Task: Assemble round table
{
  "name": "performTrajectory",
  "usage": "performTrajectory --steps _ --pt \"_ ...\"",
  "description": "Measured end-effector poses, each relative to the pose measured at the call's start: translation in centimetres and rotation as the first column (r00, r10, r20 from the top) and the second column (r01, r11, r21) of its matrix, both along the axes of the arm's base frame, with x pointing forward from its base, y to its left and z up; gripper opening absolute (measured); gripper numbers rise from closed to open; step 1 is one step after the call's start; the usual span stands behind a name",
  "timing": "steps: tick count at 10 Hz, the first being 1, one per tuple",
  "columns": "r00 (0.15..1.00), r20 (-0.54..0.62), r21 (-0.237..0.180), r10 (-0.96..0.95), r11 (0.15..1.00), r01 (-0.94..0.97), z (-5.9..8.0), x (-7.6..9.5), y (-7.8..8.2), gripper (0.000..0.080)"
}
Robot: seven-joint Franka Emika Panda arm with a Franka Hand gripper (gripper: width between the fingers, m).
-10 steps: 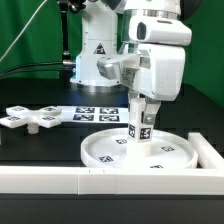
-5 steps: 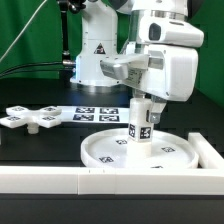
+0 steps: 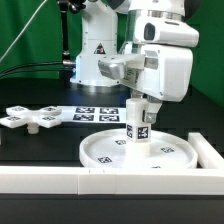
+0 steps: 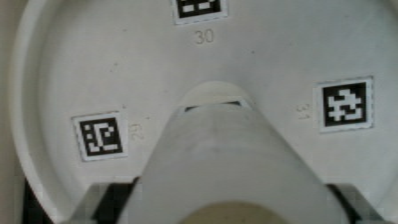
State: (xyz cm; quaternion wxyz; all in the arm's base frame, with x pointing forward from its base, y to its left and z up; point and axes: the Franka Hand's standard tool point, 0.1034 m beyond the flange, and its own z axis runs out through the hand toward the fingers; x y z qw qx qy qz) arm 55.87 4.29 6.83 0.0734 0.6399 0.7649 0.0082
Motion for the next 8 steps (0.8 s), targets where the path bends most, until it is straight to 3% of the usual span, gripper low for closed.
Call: performTrajectory --steps 4,6,8 --pt "0.957 0.018 0.042 -0.291 0.956 0.29 0.05 0.03 0.0 0.0409" --pt "0.797 0.02 0.096 -0.603 0.795 0.599 0.08 0.03 0.23 0.0409" --pt "0.64 0.01 0.132 -0.768 0.635 0.761 0.13 0.07 0.42 0.0409"
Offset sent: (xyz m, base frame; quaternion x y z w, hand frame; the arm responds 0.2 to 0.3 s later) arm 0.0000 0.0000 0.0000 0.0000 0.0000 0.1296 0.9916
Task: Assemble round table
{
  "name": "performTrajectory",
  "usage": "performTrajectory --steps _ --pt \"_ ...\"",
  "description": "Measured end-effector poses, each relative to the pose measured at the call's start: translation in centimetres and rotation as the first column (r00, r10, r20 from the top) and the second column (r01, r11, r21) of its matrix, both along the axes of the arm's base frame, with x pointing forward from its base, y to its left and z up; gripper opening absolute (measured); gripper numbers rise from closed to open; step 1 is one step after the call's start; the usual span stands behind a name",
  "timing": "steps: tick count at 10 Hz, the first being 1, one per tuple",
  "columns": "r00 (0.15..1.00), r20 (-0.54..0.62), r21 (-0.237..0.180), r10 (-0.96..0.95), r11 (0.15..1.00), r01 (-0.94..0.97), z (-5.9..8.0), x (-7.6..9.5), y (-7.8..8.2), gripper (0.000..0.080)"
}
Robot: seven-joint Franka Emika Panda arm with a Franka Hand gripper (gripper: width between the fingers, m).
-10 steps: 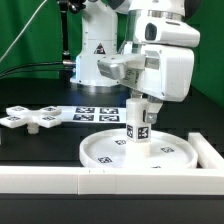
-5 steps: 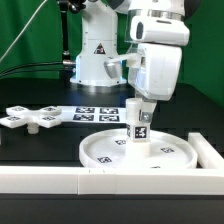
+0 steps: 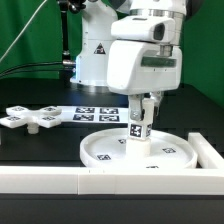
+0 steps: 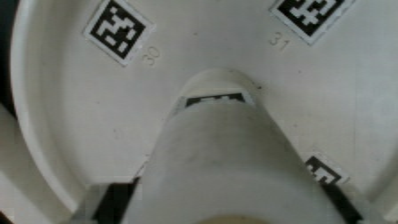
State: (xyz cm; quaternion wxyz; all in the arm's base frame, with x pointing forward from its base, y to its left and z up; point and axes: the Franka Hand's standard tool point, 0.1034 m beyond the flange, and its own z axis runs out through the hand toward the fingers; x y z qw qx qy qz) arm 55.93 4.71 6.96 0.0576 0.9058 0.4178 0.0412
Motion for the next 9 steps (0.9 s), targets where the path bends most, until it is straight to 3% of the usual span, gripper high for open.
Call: performTrajectory --steps 2,5,9 --pt "0.998 0.032 0.026 -0.06 0.998 0.059 0.18 0.41 -0.07 0.0409" --pt "0.954 0.027 0.08 -0.297 0.952 0.294 0.12 0.37 0.09 0.0409" --pt "0.709 -0.049 0.146 -0.704 0.697 0.702 -0.34 -0.24 -0.65 0.0409"
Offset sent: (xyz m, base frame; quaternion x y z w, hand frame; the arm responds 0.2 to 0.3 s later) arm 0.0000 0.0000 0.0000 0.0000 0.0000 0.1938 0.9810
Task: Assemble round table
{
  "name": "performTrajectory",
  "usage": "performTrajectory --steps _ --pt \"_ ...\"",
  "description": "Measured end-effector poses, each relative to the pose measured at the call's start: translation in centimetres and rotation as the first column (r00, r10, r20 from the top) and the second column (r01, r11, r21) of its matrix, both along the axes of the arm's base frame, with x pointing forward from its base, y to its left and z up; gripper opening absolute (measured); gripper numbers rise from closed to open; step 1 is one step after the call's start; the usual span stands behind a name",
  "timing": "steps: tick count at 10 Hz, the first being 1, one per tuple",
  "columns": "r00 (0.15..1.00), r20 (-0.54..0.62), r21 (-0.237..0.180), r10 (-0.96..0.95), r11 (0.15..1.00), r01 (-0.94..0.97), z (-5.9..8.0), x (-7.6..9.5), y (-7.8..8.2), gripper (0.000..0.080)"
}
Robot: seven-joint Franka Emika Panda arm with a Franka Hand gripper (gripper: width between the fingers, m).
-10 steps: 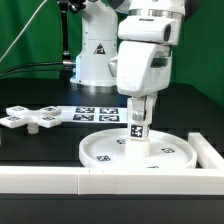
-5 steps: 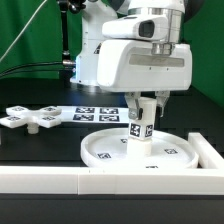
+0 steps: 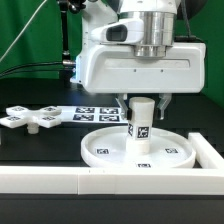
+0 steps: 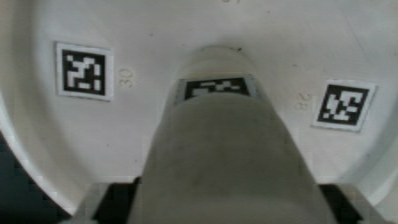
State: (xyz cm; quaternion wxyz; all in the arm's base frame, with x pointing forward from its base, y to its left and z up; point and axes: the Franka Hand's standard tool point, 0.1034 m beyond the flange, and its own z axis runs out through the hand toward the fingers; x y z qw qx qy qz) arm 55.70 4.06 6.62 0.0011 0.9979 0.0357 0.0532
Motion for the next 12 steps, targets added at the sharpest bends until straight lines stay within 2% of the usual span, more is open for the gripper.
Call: performTrajectory --steps 2,4,8,9,11,12 --pt "0.96 -0.014 0.05 -0.279 0.959 0.279 -0.1 -0.16 -0.4 0.0409" --pt "0.931 0.016 0.067 -0.365 0.929 0.364 -0.09 -0.06 -0.41 0.0409" --pt "0.847 -0.004 0.098 -0.531 0.843 0.529 -0.08 -0.04 -0.71 0.0409" --pt "0.765 -0.029 0.125 -0.643 0.757 0.641 -0.09 -0.07 -0.95 0.0409" --pt "0.651 -0.06 0.147 -0.757 0.638 0.756 -0.08 -0.09 -1.03 0.0409" --pt "0.56 -0.086 0.16 -0.824 0.544 0.824 -0.1 -0.11 -1.15 0.0409"
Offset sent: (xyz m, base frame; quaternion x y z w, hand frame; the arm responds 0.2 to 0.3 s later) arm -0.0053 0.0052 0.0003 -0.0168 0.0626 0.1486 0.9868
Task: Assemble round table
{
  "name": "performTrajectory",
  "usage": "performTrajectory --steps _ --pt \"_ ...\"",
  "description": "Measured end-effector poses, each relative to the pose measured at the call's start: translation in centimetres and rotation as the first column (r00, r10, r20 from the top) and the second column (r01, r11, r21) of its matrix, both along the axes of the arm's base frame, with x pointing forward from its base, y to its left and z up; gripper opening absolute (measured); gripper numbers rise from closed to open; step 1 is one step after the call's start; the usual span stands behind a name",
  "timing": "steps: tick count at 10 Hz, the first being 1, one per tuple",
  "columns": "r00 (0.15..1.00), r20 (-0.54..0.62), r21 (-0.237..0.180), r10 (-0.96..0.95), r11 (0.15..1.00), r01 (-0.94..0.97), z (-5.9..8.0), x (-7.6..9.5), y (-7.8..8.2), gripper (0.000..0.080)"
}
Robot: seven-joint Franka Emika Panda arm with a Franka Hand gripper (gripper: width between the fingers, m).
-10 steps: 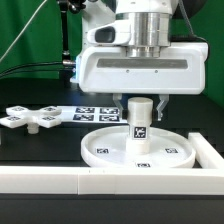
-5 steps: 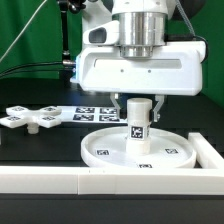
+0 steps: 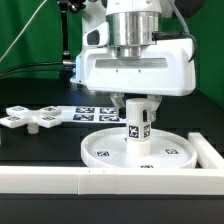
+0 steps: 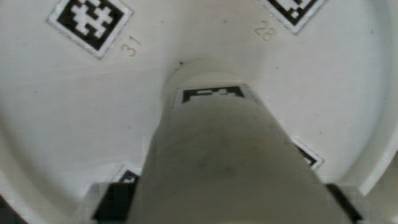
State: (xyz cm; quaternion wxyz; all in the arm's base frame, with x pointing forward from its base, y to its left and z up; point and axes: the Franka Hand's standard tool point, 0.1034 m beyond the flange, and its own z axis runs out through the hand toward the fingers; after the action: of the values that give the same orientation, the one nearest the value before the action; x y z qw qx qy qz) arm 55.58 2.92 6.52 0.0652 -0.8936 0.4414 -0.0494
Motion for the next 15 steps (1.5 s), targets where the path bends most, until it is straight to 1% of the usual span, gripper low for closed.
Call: performTrajectory --steps 2,4,5,6,7,8,9,10,12,14,15 --pt "0.984 -0.015 0.028 -0.18 0.983 0.18 -0.03 -0.08 0.18 0.0409" --pt "0.956 -0.043 0.045 -0.29 0.956 0.291 -0.04 -0.19 0.21 0.0409" --pt "0.951 -0.044 0.051 -0.304 0.95 0.307 -0.07 -0.19 0.23 0.0509" --pt "0.952 -0.045 0.051 -0.302 0.951 0.304 -0.09 -0.21 0.33 0.0509" --pt "0.966 -0.039 0.046 -0.257 0.965 0.258 -0.09 -0.21 0.36 0.0605" --pt "0.979 -0.032 0.04 -0.204 0.978 0.205 -0.05 -0.19 0.7 0.0636" --pt "0.996 -0.019 0.026 -0.082 0.996 0.082 0.04 -0.15 0.82 0.0636" --pt "0.999 -0.005 0.008 0.049 0.999 -0.049 0.12 -0.06 0.55 0.0647" --pt "0.962 0.01 -0.027 0.274 0.961 -0.274 0.12 -0.05 0.55 0.0649" --pt "0.924 0.013 -0.046 0.382 0.923 -0.381 0.06 -0.07 0.52 0.0649" --pt "0.89 0.015 -0.059 0.455 0.889 -0.454 0.05 -0.07 0.51 0.0649"
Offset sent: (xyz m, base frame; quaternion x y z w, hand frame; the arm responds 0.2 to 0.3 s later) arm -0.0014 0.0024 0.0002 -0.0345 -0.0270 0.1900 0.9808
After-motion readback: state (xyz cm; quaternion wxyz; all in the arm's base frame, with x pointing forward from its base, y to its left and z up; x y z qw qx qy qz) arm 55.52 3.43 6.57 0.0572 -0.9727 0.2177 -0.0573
